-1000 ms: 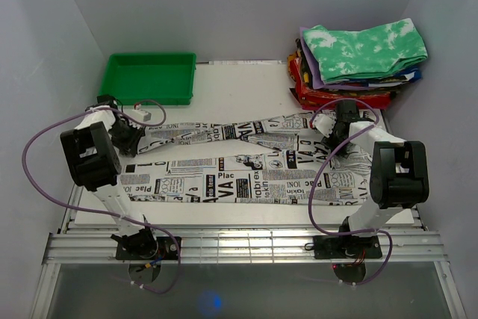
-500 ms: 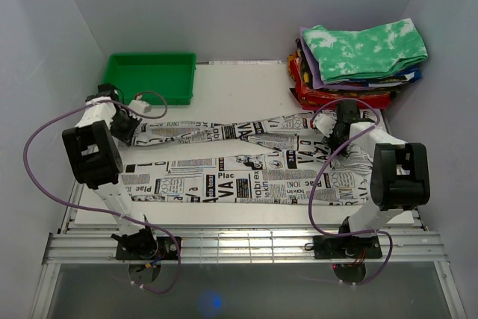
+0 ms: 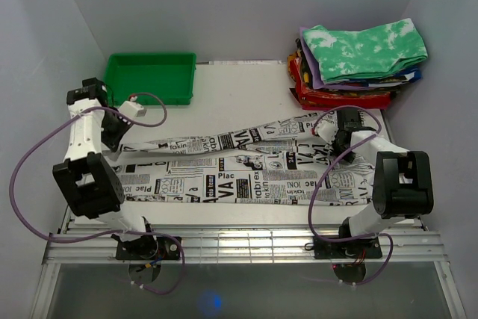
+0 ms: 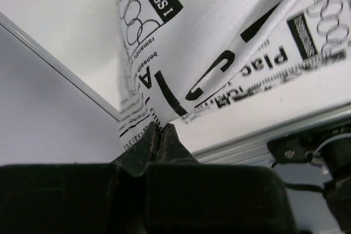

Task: Fold and stack the trousers
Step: Flatten the trousers out

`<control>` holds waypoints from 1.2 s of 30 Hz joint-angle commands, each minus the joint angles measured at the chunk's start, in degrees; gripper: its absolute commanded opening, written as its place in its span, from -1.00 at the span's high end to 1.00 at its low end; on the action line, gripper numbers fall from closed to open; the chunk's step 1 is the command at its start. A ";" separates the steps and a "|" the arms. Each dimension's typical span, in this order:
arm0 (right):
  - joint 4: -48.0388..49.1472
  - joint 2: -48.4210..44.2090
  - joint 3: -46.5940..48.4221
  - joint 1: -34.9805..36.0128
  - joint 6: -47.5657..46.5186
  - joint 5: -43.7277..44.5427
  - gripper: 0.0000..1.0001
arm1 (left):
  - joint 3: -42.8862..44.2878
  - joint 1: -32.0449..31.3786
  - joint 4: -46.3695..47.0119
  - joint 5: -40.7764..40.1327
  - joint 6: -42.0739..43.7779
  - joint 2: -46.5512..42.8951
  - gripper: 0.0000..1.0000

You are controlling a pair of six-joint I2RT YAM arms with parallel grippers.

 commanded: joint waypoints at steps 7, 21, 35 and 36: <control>1.75 -3.65 -2.55 -1.76 -1.50 3.07 0.08 | -6.26 3.44 -6.03 4.54 14.33 -13.96 1.00; -2.81 -2.24 6.13 -1.76 3.33 2.37 -0.02 | 49.75 1.24 -3.05 -2.39 -15.56 46.80 0.07; -0.63 3.20 12.66 8.44 10.10 -6.43 0.00 | 21.44 6.78 16.82 15.18 -21.36 15.59 -0.96; 0.24 4.34 12.66 8.70 10.01 -6.17 0.00 | 20.04 7.21 16.82 16.32 -21.98 14.81 -0.96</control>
